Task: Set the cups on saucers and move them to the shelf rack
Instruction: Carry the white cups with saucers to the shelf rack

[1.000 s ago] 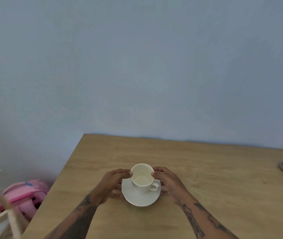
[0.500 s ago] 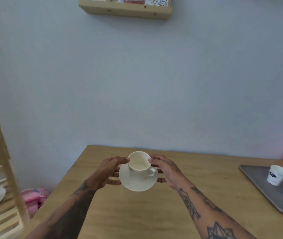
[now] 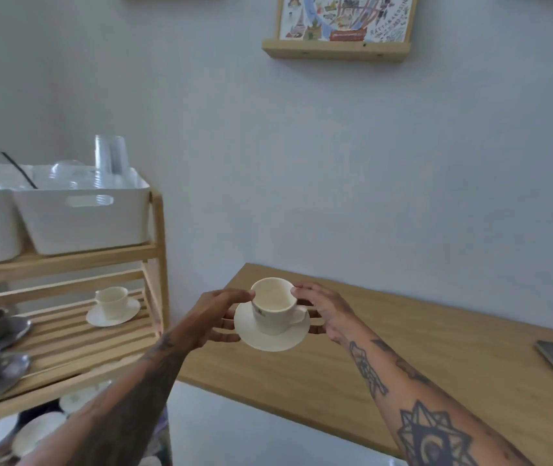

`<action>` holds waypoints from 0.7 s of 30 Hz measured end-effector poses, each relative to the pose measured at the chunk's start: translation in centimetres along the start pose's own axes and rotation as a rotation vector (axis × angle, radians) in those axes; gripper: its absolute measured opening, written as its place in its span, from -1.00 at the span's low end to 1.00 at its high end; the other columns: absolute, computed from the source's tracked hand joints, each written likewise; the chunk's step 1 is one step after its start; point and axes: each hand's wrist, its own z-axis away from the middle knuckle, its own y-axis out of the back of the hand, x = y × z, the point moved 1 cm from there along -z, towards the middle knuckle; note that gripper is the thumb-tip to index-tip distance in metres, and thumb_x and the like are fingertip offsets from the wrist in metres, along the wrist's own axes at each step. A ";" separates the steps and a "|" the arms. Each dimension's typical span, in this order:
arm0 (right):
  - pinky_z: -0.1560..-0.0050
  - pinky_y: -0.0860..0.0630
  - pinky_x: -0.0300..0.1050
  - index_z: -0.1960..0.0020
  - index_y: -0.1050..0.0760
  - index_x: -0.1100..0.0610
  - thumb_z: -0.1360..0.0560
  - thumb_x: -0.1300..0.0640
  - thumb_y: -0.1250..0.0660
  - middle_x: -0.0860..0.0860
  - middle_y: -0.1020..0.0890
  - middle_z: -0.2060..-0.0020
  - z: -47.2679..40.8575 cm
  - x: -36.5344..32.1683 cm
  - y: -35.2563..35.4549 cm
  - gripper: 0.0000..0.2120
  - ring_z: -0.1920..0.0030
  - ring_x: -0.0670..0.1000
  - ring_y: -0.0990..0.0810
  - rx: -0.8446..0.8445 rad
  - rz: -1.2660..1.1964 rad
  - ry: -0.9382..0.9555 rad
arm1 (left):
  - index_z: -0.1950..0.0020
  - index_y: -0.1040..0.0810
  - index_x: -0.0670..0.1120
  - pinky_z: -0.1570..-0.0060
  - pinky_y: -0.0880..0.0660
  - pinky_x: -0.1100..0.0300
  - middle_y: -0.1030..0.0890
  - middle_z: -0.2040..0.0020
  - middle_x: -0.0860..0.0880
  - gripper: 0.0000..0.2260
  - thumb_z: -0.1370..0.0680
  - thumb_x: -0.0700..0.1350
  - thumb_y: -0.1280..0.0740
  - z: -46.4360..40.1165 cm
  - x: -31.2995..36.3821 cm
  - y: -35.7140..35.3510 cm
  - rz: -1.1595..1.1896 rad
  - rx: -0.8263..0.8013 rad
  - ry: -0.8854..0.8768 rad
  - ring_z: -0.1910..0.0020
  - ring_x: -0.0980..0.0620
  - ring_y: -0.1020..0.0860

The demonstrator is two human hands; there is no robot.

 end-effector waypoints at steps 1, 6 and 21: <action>0.19 -0.55 -0.09 0.02 -0.68 -0.08 -0.44 0.03 -0.49 -0.05 -0.72 0.08 -0.1 -0.1 -2.1 -0.88 0.10 0.02 -0.63 -0.038 0.004 0.001 | -0.07 -0.66 0.00 0.17 -0.66 -0.05 -0.74 0.12 -0.19 -0.63 -0.34 0.12 -0.54 0.9 -0.4 1.9 0.003 0.046 0.007 0.11 -0.20 -0.71; -0.05 -0.58 0.10 0.02 -0.67 -0.08 -0.46 0.03 -0.47 -0.04 -0.72 0.04 -0.6 0.2 -13.2 -0.90 0.00 0.08 -0.63 -0.234 0.019 0.000 | -0.12 -0.61 -0.04 0.13 -0.65 -0.02 -0.71 0.05 -0.23 -0.64 -0.41 0.09 -0.50 4.8 -2.2 11.6 -0.003 0.234 0.039 0.06 -0.21 -0.69; -0.30 -0.45 0.07 -0.08 -0.64 -0.08 -0.48 0.05 -0.44 -0.01 -0.55 -0.26 -15.1 7.0 -39.3 -0.82 -0.17 0.02 -0.54 -0.458 0.167 -0.093 | 0.07 -0.72 0.18 0.28 -0.64 0.10 -0.75 0.08 -0.03 -0.90 -0.43 0.09 -0.49 -2.0 -14.5 33.7 0.104 0.467 0.199 0.13 -0.05 -0.72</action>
